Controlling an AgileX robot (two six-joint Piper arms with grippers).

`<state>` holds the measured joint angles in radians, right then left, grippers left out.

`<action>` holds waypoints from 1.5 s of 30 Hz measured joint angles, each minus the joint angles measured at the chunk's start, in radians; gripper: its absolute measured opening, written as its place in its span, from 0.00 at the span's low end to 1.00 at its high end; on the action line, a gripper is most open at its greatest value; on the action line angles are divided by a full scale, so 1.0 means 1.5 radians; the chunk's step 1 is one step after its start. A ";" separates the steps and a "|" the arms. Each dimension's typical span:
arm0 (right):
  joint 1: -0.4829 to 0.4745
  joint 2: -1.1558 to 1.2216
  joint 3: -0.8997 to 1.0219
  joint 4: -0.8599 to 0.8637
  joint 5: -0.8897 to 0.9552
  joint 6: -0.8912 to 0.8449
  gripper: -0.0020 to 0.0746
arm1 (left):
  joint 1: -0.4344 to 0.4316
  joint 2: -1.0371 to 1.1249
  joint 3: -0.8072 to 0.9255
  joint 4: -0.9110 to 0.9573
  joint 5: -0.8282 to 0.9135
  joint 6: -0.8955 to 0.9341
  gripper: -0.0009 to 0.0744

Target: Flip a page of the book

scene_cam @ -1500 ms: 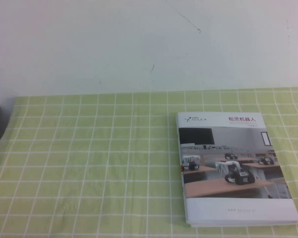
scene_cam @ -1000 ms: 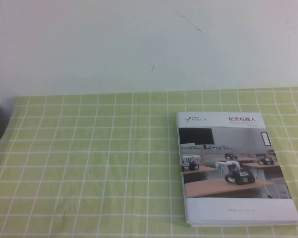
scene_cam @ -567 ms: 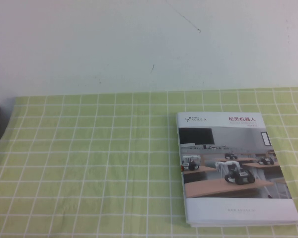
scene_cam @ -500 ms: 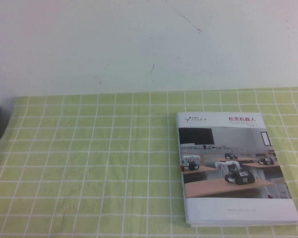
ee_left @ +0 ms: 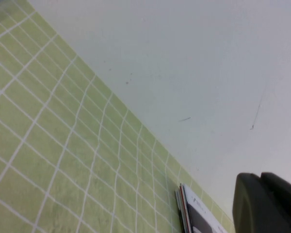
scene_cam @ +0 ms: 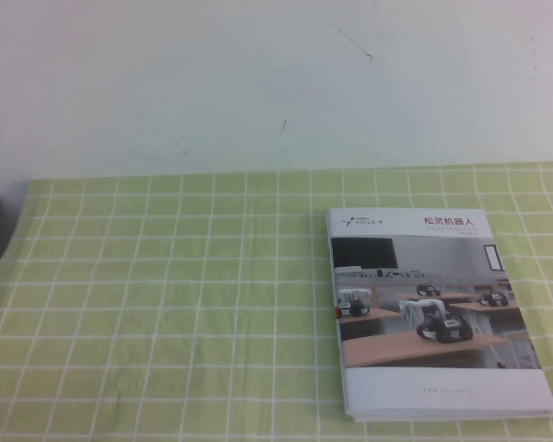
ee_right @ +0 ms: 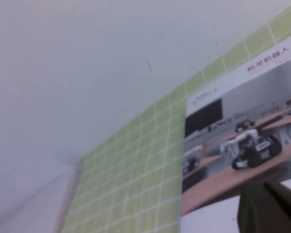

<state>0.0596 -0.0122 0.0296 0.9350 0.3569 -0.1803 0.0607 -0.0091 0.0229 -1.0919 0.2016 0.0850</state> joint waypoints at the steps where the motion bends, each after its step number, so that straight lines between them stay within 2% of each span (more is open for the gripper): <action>1: 0.000 0.000 0.000 0.026 -0.008 0.001 0.02 | 0.000 0.000 0.000 -0.007 -0.003 0.004 0.01; 6: 0.000 0.000 0.000 0.059 -0.036 -0.052 0.02 | 0.000 0.000 0.000 -0.028 0.021 0.021 0.01; 11: 0.000 0.000 0.000 0.065 -0.036 -0.115 0.02 | 0.000 0.011 -0.029 -0.015 0.153 0.093 0.01; 13: 0.000 0.000 0.000 0.068 -0.026 -0.157 0.02 | 0.000 0.048 -0.087 0.040 0.227 0.101 0.01; 17: 0.000 0.005 -0.024 0.070 0.012 -0.248 0.02 | 0.000 0.191 -0.276 0.202 0.385 0.109 0.01; 21: 0.000 0.055 -0.070 0.068 0.029 -0.286 0.02 | 0.000 0.324 -0.447 0.300 0.493 0.135 0.01; 27: 0.000 0.172 -0.131 0.041 0.060 -0.320 0.02 | 0.000 0.479 -0.632 0.282 0.549 0.235 0.01; 34: 0.000 0.329 -0.233 -0.062 0.075 -0.324 0.02 | -0.015 0.610 -0.685 0.208 0.537 0.313 0.01; 38: 0.000 0.409 -0.308 -0.119 0.115 -0.324 0.02 | -0.093 0.686 -0.685 0.213 0.490 0.327 0.01; 45: 0.000 0.525 -0.419 -0.214 0.219 -0.317 0.02 | -0.294 0.798 -0.685 0.285 0.336 0.309 0.01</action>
<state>0.0596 0.7755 -0.5992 0.6133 0.6861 -0.6553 -0.3807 1.1880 -1.0051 -0.6642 0.7049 0.5480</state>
